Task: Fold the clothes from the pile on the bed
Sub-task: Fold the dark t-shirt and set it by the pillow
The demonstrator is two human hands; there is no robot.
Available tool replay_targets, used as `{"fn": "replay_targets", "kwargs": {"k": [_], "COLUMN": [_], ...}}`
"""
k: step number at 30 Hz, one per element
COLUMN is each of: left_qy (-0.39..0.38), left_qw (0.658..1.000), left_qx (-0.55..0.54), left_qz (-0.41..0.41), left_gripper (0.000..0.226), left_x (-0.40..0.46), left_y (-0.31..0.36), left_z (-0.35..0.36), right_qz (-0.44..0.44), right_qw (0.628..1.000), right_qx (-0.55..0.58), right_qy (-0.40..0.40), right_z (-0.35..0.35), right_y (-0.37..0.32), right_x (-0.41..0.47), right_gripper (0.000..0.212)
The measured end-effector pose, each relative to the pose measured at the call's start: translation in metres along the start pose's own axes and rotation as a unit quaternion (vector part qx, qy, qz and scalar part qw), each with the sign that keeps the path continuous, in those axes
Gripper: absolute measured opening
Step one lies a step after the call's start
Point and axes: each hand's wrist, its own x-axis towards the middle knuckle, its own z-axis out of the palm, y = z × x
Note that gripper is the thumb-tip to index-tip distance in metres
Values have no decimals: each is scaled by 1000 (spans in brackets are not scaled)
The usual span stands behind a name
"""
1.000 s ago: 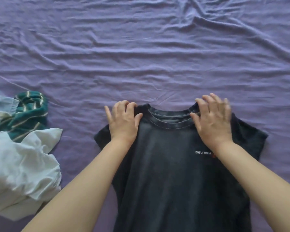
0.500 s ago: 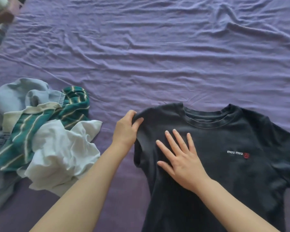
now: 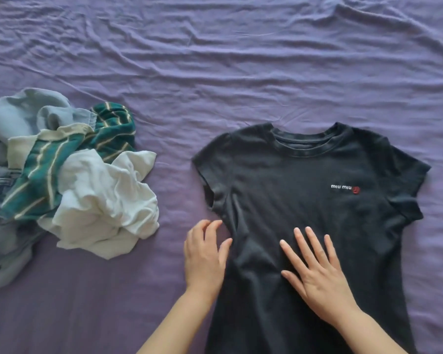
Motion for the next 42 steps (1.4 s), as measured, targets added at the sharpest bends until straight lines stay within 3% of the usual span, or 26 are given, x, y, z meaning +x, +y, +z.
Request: {"fn": "replay_targets", "kwargs": {"k": [4,8,10,13,19,21,23,25,32,38,42], "left_qy": [-59,-89,-103,-105,-130,-119,-105,-97,-97,-82,-74], "left_qw": [998,995,986,942,934,945,953,959,944,928,921], "left_qx": [-12,-39,-86,-198,-177,-145,-120,-103,-183,-256,-278], "left_qz": [19,-17,-95,-251,-281,-269,-256,-245,-259,-260,-264], "left_gripper": [35,34,29,11,20,32,38,35,18,16,9], "left_x": [-54,-84,-96,-113,-167,-181,-192,-201,-204,-213,-215], "left_y": [15,26,26,27,20,20,20,19,4,-2,-7], "left_z": [8,12,13,12,20,21,20,19,16,6,1], "right_qz": [38,69,72,68,75,87,120,164,317,440,476], "right_qw": [999,996,995,995,992,987,976,961,900,854,803], "right_qx": [7,27,38,64,98,120,151,188,228,202,282], "right_qy": [-26,-58,-59,-47,20,54,97,117,194,188,223], "right_z": [1,-1,1,2,13,18,24,29,38,33,32], "right_y": [1,-3,-3,5,28,38,45,50,45,17,9], "right_x": [-49,-78,-92,-114,-184,-202,-214,-220,-232,-238,-241], "right_gripper": [58,62,63,67,69,55,42,48,19,35,38]}}
